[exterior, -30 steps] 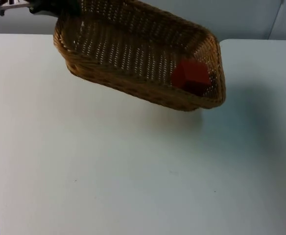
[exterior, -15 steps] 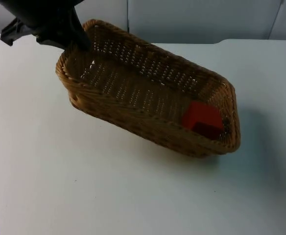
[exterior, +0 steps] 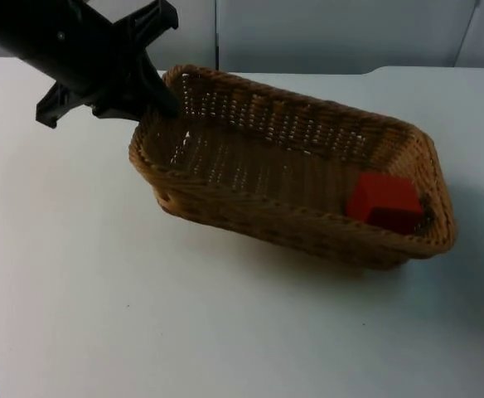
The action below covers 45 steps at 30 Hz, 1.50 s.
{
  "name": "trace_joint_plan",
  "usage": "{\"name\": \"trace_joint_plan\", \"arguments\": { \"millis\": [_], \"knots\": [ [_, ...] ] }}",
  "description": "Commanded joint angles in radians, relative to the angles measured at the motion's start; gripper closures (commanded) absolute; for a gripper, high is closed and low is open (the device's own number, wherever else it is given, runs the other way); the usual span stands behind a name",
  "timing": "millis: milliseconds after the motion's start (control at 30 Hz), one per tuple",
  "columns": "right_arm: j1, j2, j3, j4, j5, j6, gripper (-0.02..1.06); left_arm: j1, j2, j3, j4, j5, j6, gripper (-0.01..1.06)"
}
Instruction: Pick up the basket with the left hand and place the cube into the basket with the right hand.
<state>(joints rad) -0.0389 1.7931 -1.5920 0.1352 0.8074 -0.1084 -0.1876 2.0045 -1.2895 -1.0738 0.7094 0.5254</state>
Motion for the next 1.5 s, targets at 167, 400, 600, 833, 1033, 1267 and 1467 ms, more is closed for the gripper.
{"name": "trace_joint_plan", "arguments": {
  "millis": [167,400,600,833,1033,1267,1467],
  "knots": [
    [0.002,-0.011,-0.005,-0.001,0.004,-0.004,1.04,-0.003,0.002,0.000,-0.071,0.022,0.001,1.05],
    [0.002,-0.011,-0.005,-0.001,0.004,-0.004,1.04,-0.003,0.002,0.000,-0.067,-0.005,0.009,0.87],
    [0.002,-0.011,-0.005,-0.001,0.003,-0.004,1.04,-0.003,0.002,0.000,-0.067,-0.047,-0.011,0.42],
    [0.002,-0.011,-0.005,0.003,0.000,-0.004,1.04,-0.003,0.002,0.000,0.012,-0.085,-0.013,0.36],
    [0.002,-0.011,-0.005,0.026,-0.004,-0.004,1.04,-0.003,0.002,0.000,0.263,-0.193,-0.112,0.36],
    [0.002,-0.011,-0.005,0.043,-0.015,-0.004,1.04,0.017,-0.069,-0.013,0.410,-0.302,-0.196,0.36],
    [0.002,-0.012,-0.005,0.006,-0.032,-0.006,1.04,0.036,-0.198,-0.097,0.686,-0.255,-0.312,0.64]
  ]
}}
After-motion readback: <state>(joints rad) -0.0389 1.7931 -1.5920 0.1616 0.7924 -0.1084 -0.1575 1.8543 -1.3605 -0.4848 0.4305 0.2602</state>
